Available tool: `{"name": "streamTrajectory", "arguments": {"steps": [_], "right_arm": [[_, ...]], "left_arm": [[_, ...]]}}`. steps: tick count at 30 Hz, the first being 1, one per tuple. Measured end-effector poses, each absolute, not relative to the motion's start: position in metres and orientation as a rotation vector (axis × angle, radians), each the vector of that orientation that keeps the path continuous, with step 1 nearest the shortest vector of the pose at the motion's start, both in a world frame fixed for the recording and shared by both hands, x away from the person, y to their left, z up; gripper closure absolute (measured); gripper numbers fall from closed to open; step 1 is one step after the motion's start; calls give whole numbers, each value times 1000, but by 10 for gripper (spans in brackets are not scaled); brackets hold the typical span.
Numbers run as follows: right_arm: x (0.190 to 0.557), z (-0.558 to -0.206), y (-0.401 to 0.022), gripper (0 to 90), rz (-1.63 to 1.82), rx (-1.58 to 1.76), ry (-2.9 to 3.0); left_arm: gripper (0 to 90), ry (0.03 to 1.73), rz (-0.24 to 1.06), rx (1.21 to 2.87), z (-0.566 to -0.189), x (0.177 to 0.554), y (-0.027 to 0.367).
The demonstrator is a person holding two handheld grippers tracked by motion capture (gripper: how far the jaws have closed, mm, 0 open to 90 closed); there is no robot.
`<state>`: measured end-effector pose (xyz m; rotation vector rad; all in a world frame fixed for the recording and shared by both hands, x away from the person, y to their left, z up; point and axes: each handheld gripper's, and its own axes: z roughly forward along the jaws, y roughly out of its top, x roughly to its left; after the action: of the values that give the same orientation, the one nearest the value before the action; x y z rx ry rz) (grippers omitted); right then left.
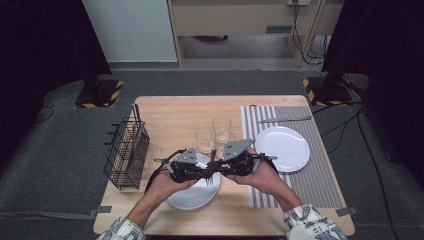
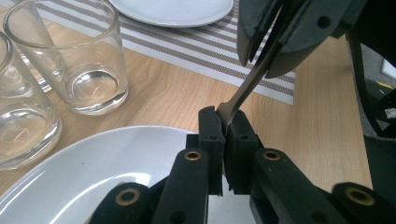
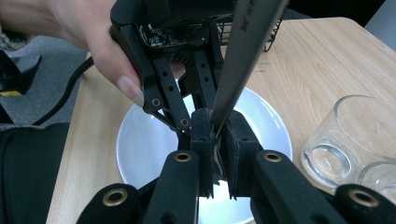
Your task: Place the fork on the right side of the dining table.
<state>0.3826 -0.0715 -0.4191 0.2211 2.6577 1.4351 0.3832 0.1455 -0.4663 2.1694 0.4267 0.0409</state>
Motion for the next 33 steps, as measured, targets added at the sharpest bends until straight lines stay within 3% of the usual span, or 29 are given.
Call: {"name": "streamTrajectory", "arguments": {"steps": [33], "right_arm": [[386, -394, -71, 798, 1410, 212, 2647]], "left_arm": [[863, 436, 63, 2217, -471, 386, 147]]}}
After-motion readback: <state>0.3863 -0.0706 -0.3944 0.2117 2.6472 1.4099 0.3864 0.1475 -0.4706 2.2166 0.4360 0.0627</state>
